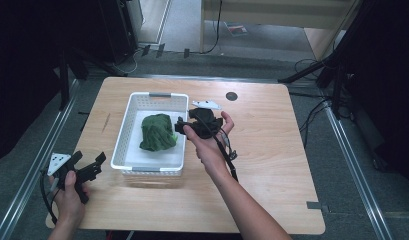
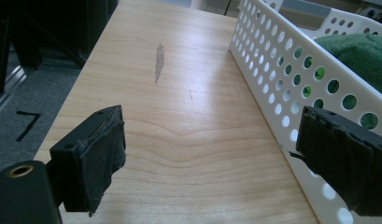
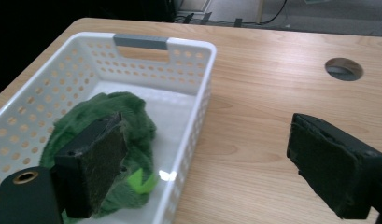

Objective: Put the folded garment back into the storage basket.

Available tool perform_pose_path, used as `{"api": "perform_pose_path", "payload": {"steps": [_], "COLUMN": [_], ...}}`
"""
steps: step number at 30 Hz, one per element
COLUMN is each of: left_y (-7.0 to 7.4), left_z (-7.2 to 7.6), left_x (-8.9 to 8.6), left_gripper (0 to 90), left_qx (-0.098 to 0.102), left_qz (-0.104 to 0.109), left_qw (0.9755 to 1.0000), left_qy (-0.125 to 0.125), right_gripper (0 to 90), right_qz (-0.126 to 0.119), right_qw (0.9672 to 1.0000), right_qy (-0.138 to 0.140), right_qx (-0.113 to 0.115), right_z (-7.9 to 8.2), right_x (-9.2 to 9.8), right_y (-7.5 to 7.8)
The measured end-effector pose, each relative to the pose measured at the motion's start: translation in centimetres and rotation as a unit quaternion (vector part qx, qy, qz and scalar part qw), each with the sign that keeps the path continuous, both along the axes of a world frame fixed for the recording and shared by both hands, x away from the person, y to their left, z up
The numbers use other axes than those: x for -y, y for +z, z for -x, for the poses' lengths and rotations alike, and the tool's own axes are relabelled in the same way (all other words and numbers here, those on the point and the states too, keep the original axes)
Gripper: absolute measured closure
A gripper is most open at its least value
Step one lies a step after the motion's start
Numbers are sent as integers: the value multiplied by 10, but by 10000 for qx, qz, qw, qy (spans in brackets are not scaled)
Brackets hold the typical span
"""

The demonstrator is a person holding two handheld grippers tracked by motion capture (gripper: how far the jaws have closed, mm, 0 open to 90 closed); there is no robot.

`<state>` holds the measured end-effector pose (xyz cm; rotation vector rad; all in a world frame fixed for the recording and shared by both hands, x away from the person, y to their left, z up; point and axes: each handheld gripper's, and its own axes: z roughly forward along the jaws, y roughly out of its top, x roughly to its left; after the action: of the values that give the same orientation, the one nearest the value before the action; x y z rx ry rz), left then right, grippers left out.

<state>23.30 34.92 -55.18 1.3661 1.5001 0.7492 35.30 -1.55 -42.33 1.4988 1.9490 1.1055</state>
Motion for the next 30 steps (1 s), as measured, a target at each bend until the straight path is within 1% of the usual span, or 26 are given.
{"api": "perform_pose_path", "payload": {"steps": [1, 3, 4, 5, 9, 14, 15, 16, 18, 19, 20, 22, 23, 25, 26, 27, 30], "left_y": [0, 0, 0, 0, 0, 0, 0, 0, 0, 0, 0, 0, 0, 0, 0, 0, 0], "left_z": [0, 0, 0, 0, 0, 0, 0, 0, 0, 0, 0, 0, 0, 0, 0, 0, 0], "left_x": [0, 0, 0, 0, 0, 0, 0, 0, 0, 0, 0, 0, 0, 0, 0, 0, 0], "left_gripper": [92, 92, 93, 92, 92, 92, 93, 93, 93, 93, 93, 93, 93, 92, 92, 93, 93], "left_qx": [-1, -2, -3, -3, -3, -7, -7, -10, -9, -4, -8, -8, -9, -11, -10, -10, -13], "left_qz": [0, -1, -2, -2, 0, 0, 0, -1, -1, -3, -8, -10, -11, -14, -15, -15, -17], "left_qw": [10000, 10000, 10000, 10000, 10000, 10000, 10000, 10000, 10000, 10000, 10000, 10000, 10000, 10000, 10000, 10000, 10000], "left_qy": [1, 2, 4, 4, 8, 12, 12, 14, 15, 19, 21, 24, 25, 23, 27, 27, 30], "right_gripper": [121, 122, 123, 123, 125, 127, 127, 127, 127, 127, 128, 128, 128, 128, 128, 128, 127], "right_qz": [5, 8, 14, 14, 45, 65, 65, 64, 77, 77, 71, 85, 91, 94, 134, 134, 149], "right_qw": [10000, 10000, 10000, 10000, 9998, 9994, 9994, 9992, 9990, 9990, 9985, 9984, 9981, 9980, 9979, 9979, 9973], "right_qy": [-14, -52, -81, -81, -168, -333, -333, -390, -445, -445, -543, -561, -596, -615, -633, -633, -714], "right_qx": [32, 29, 56, 56, 101, 69, 69, 73, 74, 74, 60, 72, 83, 86, 106, 106, 86], "right_z": [0, 0, 0, 0, 1, 1, 1, 1, 1, 1, 1, 1, 2, 2, 3, 3, 4], "right_x": [8, 11, 19, 19, 36, 56, 56, 65, 72, 72, 82, 85, 93, 96, 104, 104, 119], "right_y": [-1, -2, -3, -3, -7, -13, -13, -15, -17, -17, -19, -20, -23, -24, -27, -27, -34]}}
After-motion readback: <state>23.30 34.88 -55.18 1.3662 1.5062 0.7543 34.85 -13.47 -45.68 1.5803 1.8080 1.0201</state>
